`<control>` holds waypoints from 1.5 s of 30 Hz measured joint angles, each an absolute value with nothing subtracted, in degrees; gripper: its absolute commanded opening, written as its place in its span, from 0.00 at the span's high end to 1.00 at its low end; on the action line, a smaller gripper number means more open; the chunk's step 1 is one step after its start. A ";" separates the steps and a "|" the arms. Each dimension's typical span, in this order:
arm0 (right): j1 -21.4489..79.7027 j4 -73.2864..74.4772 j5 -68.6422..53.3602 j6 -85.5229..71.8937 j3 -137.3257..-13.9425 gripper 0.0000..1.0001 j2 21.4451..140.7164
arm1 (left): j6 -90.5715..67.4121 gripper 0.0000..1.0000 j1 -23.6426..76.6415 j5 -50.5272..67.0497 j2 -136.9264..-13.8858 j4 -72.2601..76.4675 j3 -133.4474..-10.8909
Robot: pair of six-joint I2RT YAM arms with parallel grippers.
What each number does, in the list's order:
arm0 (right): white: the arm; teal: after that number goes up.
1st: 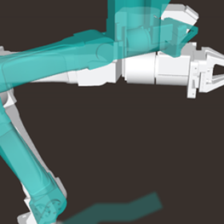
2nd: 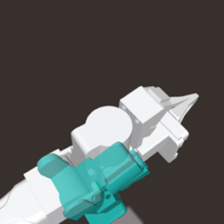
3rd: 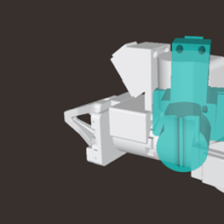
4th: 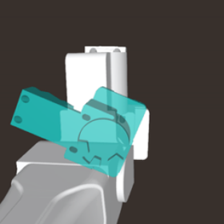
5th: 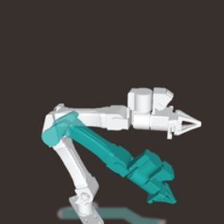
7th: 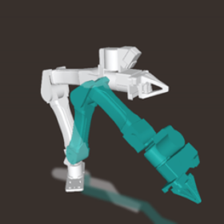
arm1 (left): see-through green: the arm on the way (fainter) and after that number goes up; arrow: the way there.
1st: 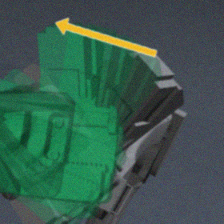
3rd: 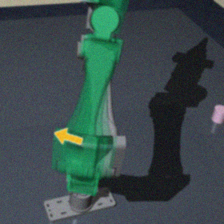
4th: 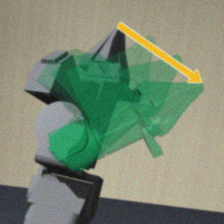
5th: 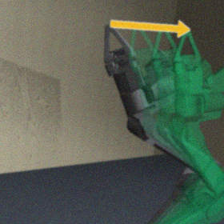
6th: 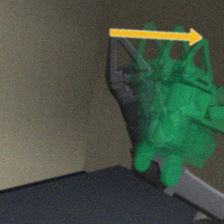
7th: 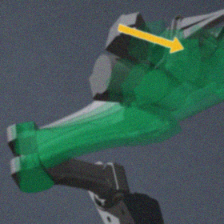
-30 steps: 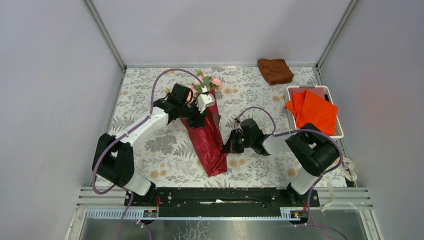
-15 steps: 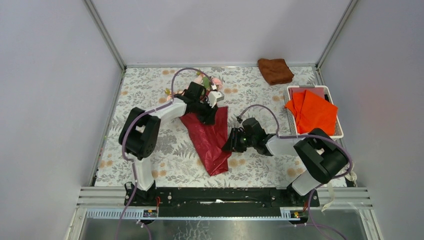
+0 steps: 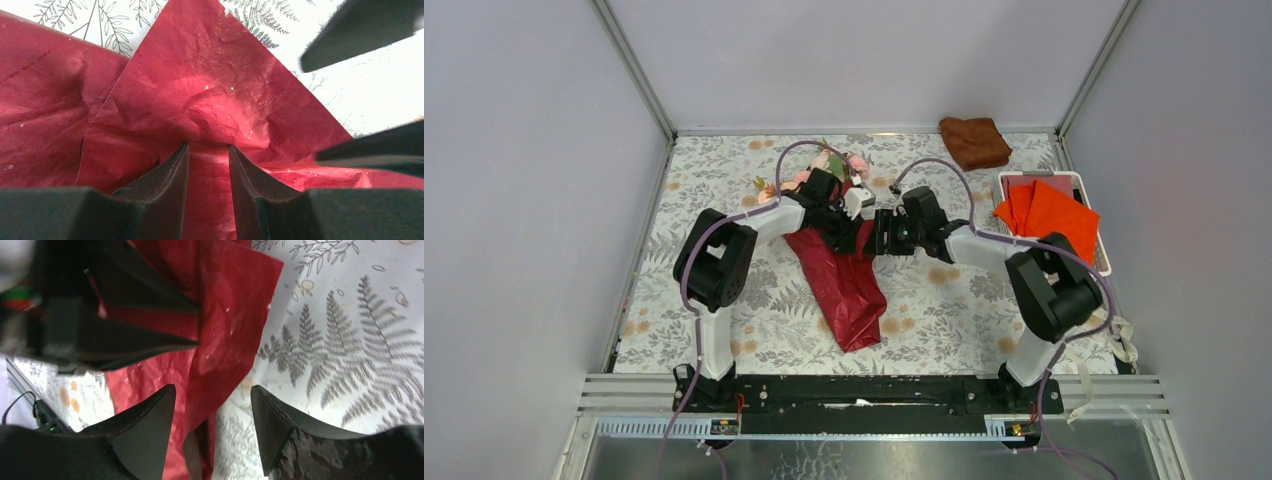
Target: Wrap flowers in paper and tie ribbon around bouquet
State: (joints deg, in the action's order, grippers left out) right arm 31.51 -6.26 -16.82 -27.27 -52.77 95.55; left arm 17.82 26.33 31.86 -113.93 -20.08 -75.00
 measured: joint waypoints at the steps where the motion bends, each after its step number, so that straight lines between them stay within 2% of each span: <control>1: 31.42 -6.31 -17.34 -26.89 -54.50 0.39 98.04 | 17.78 0.58 26.33 31.83 -113.93 -20.08 -74.96; 2: 31.40 -6.33 -17.74 -26.70 -55.57 0.44 100.03 | 17.72 0.58 26.33 31.79 -113.93 -20.05 -74.96; 6: 31.40 -6.26 -20.32 -26.39 -57.78 0.81 107.31 | 17.41 0.56 26.33 31.24 -113.86 -20.10 -74.96; 7: 31.29 -7.01 -21.52 -26.87 -58.02 0.88 108.20 | 17.19 0.55 26.33 30.87 -113.78 -20.14 -74.96; 9: 31.31 -7.35 -21.80 -27.16 -58.00 0.96 108.81 | 16.75 0.51 26.26 30.26 -113.40 -20.36 -75.09; 12: 31.20 -10.24 -21.98 -28.62 -56.10 1.00 108.88 | 15.86 0.45 25.74 29.36 -111.04 -21.65 -75.20; 15: 31.00 -13.28 -22.33 -30.26 -54.52 1.00 108.81 | 14.59 0.39 23.94 28.45 -105.10 -24.18 -75.18; 20: 30.92 -21.08 -22.15 -33.82 -49.50 1.00 107.66 | 12.45 0.14 18.83 26.68 -95.11 -25.63 -71.99; 24: 31.03 -26.55 -22.04 -37.39 -43.97 1.00 105.47 | 10.37 0.02 14.85 26.44 -93.34 -26.50 -65.80; 29: 32.36 -31.83 -22.02 -42.06 -37.71 0.95 102.74 | 7.86 0.01 13.74 27.11 -99.55 -28.47 -63.75; 32: 33.41 -32.32 -21.96 -42.96 -36.34 0.89 101.80 | 6.48 0.01 13.80 28.27 -103.04 -28.42 -63.83; 33: 33.50 -32.05 -21.93 -42.87 -36.36 0.86 101.71 | 6.02 0.01 13.80 28.69 -103.98 -28.49 -64.31; 36: 33.17 -29.50 -22.15 -41.52 -38.02 0.67 101.73 | 5.23 0.01 13.74 29.06 -105.38 -28.38 -66.04; 39: 32.25 -26.26 -22.46 -39.24 -41.34 0.55 102.24 | 5.19 0.01 13.76 28.42 -105.89 -28.10 -66.63; 43: 30.83 -24.05 -23.42 -36.93 -46.41 0.50 105.08 | 5.50 0.01 13.80 26.74 -106.24 -27.77 -67.07; 45: 30.63 -23.81 -24.49 -36.32 -49.23 0.52 107.28 | 6.07 0.01 14.02 25.63 -106.48 -27.27 -67.46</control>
